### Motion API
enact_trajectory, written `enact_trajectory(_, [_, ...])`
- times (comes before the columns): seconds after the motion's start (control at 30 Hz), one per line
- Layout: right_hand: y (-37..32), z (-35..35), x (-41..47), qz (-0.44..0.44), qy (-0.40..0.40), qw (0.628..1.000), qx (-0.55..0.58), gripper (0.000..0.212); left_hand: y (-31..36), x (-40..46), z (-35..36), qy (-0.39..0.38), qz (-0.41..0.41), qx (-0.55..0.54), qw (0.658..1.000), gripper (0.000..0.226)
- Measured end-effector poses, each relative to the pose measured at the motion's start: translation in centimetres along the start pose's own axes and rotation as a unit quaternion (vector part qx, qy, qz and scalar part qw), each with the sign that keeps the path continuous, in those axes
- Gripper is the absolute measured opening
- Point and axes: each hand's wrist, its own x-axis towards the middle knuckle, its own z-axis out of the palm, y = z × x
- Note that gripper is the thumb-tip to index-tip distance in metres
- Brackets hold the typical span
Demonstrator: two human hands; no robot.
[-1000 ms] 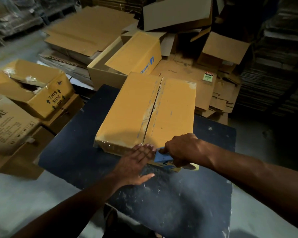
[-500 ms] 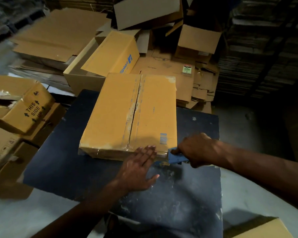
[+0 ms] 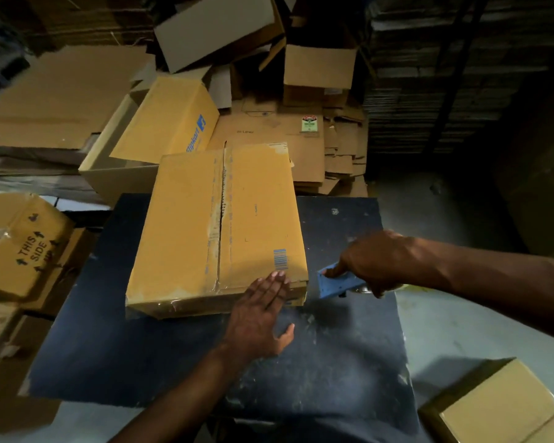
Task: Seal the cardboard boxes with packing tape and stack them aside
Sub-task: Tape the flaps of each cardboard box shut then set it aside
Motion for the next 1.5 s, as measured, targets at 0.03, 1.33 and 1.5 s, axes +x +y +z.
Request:
enact_trajectory(0.03, [0.7,0.4,-0.5,0.009,-0.002,1.000,0.002,0.100,0.1,0.1,0.0,-0.002,0.001,0.003,1.000,0.093])
enact_trajectory(1.33, [0.6,7.8,6.7,0.001,-0.041,0.990,0.136,0.037,-1.0,12.0,-4.6,-0.223,0.233,0.101,0.941,0.071])
enact_trajectory(1.5, [1.8,12.0,6.4,0.004,-0.032,0.976,0.216,0.036,-0.9,14.1,-3.8,-0.267,0.252,0.104,0.924,0.070])
